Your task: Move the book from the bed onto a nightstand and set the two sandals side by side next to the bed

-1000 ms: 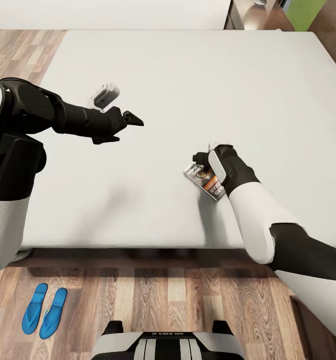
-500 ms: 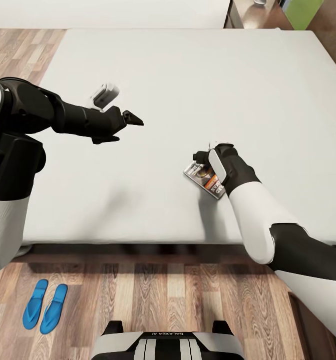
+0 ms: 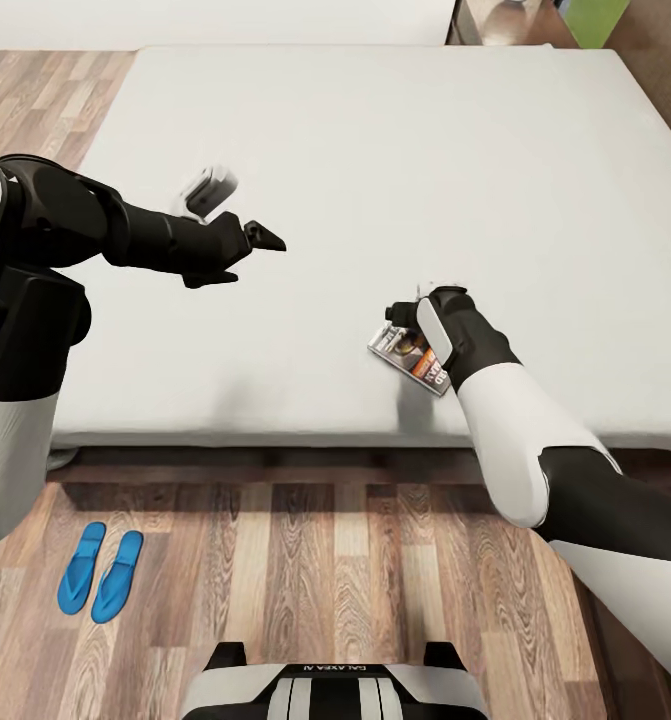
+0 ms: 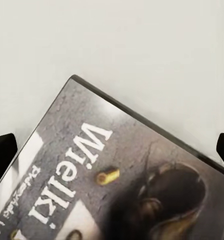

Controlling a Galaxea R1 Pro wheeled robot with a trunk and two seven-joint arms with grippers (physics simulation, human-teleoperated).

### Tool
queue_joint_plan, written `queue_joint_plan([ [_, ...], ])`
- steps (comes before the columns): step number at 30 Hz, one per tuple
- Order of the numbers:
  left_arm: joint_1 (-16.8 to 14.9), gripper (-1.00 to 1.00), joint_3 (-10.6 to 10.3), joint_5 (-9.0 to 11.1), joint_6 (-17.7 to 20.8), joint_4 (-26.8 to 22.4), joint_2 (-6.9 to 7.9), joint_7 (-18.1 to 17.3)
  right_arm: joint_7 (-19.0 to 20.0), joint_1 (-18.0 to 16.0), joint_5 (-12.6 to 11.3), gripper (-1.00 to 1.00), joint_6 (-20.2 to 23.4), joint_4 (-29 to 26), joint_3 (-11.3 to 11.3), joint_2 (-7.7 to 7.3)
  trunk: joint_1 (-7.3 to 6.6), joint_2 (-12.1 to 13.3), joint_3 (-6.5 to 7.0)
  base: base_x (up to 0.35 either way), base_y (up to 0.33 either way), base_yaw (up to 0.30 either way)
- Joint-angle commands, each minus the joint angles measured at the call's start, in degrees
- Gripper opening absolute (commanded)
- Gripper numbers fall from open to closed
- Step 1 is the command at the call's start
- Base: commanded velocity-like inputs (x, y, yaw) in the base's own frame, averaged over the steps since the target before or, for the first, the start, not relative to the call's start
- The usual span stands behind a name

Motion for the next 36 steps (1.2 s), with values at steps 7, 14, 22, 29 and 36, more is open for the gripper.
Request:
queue_joint_plan([
  [7,-0.06,1.0,-0.02,0.38,0.3,-0.03,0.03,0.46,-0.4,-0.05,-0.27,1.0,0.24,-0.13,-0.24,0.06,-0.04,-0.02,0.22,-0.199,0.0,0.0],
  [14,-0.04,1.0,-0.02,0.34,0.3,-0.03,0.03,0.45,-0.46,-0.16,-0.31,1.0,0.28,-0.15,-0.24,0.06,-0.04,-0.02,0.74,-0.06,0.0,0.0],
  [22,-0.02,1.0,-0.02,0.34,0.3,-0.03,0.03,0.45,-0.64,-0.76,-0.38,1.0,0.56,-0.15,-0.24,0.06,-0.04,-0.02,1.45,-0.013,0.0,0.0],
  [29,-0.05,1.0,-0.02,0.35,0.31,-0.03,0.03,0.45,-0.72,-0.94,-0.39,1.0,0.61,-0.16,-0.27,0.06,-0.04,-0.02,2.08,-0.003,0.0,0.0],
  [36,-0.06,1.0,-0.01,0.33,0.31,-0.03,0.03,0.44,-0.7,-0.98,-0.45,1.0,0.62,-0.16,-0.31,0.06,-0.04,-0.02,2.52,-0.001,0.0,0.0],
])
